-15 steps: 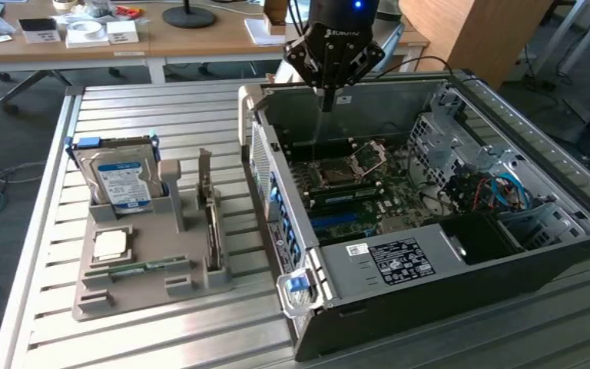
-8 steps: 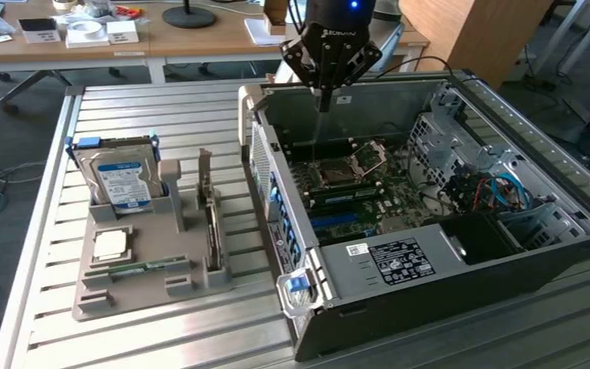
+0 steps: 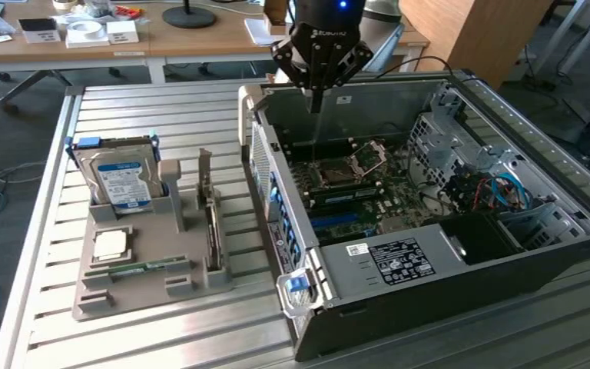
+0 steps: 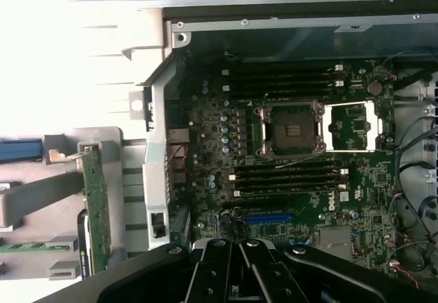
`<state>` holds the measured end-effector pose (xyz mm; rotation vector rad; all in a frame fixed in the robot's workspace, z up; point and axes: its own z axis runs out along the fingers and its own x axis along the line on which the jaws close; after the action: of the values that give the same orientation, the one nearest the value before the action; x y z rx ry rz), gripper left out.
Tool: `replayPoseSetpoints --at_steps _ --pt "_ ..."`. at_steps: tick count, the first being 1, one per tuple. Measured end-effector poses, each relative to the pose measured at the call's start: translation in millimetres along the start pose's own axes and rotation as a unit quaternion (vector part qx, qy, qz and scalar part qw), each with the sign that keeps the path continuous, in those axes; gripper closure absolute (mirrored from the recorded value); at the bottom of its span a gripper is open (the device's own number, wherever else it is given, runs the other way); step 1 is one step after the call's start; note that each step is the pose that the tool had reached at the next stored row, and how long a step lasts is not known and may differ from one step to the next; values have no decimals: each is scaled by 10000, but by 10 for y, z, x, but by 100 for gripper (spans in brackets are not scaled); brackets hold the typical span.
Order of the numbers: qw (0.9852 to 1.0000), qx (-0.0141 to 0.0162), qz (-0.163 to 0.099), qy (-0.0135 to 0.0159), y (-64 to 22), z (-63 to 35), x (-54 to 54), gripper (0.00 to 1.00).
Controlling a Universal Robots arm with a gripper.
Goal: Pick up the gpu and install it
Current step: 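Reach for the gpu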
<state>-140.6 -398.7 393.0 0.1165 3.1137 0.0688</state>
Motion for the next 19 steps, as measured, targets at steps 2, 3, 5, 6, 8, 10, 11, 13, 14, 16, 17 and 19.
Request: replayPoseSetpoints --at_steps 2,3,5,6,8,10,11,13,14,16,17,19 --pt "10000 0 1 0 -2 0 45 89" --pt "10000 0 0 0 -3 0 67 89" --pt "10000 0 0 0 -5 -1 114 89" --pt "10000 0 0 0 -6 -1 136 89" --pt "10000 0 0 0 -7 -1 181 89" --pt "10000 0 1 0 -9 -1 223 89" --pt "10000 0 0 0 -9 -1 243 89" --pt "10000 0 0 0 -11 -1 286 89" --pt "10000 0 0 0 -11 -1 308 89" --pt "10000 0 0 0 -11 0 355 89" --pt "10000 0 1 0 -11 0 380 89" --pt "10000 0 0 0 -10 1 429 89"
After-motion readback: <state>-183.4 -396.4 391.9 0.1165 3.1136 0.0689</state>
